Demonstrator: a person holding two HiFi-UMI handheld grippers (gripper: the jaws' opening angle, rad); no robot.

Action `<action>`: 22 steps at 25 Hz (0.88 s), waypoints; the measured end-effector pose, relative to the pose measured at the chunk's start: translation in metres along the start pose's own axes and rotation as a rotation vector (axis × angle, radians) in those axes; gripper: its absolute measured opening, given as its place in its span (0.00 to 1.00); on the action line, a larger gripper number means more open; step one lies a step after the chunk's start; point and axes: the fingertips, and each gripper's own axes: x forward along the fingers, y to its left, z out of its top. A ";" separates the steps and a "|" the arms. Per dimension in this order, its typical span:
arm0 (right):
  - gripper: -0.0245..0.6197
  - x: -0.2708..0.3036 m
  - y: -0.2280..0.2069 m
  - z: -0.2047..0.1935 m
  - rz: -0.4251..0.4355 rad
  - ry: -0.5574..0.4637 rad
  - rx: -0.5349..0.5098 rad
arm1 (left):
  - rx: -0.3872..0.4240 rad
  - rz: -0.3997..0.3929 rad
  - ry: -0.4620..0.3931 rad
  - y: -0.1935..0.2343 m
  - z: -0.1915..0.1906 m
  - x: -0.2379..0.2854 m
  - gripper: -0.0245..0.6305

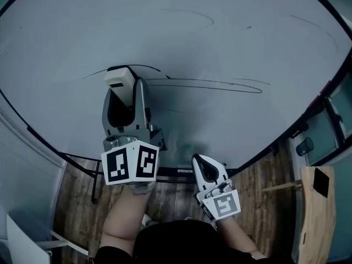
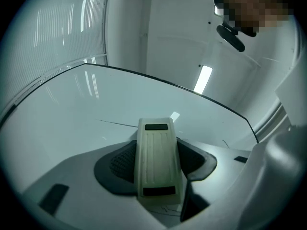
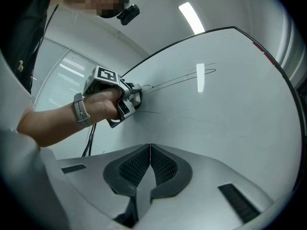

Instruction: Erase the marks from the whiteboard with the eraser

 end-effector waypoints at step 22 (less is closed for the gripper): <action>0.08 0.080 0.108 0.012 0.217 -0.056 -0.002 | -0.019 0.134 -0.060 0.152 0.061 0.013 0.44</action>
